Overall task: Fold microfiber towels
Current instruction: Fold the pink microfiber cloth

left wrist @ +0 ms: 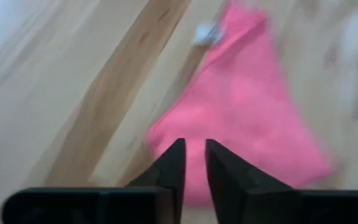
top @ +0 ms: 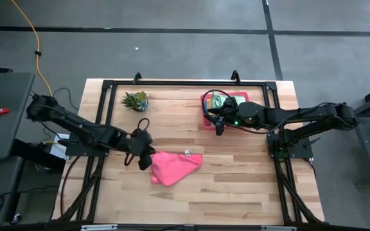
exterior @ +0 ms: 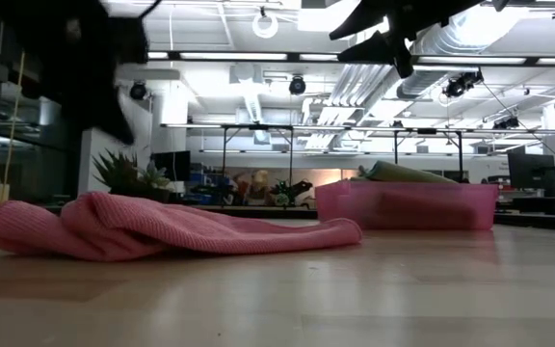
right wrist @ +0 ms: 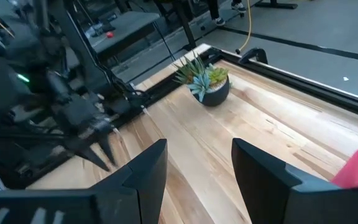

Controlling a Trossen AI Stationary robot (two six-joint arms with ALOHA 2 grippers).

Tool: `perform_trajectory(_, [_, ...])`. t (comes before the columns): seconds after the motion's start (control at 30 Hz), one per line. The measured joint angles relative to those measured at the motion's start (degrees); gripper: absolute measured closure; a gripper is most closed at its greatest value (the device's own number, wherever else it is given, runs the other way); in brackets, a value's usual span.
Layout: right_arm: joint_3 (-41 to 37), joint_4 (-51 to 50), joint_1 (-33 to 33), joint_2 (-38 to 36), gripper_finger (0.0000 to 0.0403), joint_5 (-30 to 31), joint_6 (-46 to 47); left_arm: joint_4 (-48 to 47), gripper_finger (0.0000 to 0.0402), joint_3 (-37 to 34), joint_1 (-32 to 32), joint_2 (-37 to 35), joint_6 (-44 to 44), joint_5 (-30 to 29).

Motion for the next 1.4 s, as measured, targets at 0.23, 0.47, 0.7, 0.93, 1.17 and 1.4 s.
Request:
perform_trajectory(0.23, [0.0, -0.3, 0.0, 0.0, 0.023, 0.0, 0.0, 9.4, 0.0268, -3.5, 2.2, 6.1, 8.2, -1.1])
perform_trajectory(0.47, [0.0, -0.8, 0.0, 0.0, 0.023, 0.0, 0.0, 15.2, 0.0226, -3.7, 6.0, 14.8, 14.0, 0.2])
perform_trajectory(0.7, [0.0, -1.4, 0.0, 0.0, 0.023, 0.2, 0.2, 18.3, 0.0227, -3.8, 6.1, 20.9, 17.8, 0.8])
perform_trajectory(0.93, [0.0, -1.6, 0.0, 0.0, 0.023, 0.2, 0.2, 19.0, 0.0257, -3.7, 6.1, 21.9, 16.4, 0.9])
perform_trajectory(1.17, [0.0, -1.8, 0.0, 0.0, 0.023, 0.2, 0.1, 16.9, 0.0367, -3.7, 6.1, 19.4, 18.9, 3.0])
perform_trajectory(1.4, [0.0, -2.0, 0.0, 0.0, 0.023, 0.2, 0.0, 14.8, 0.0399, -2.3, 7.8, 14.3, 21.2, 3.2])
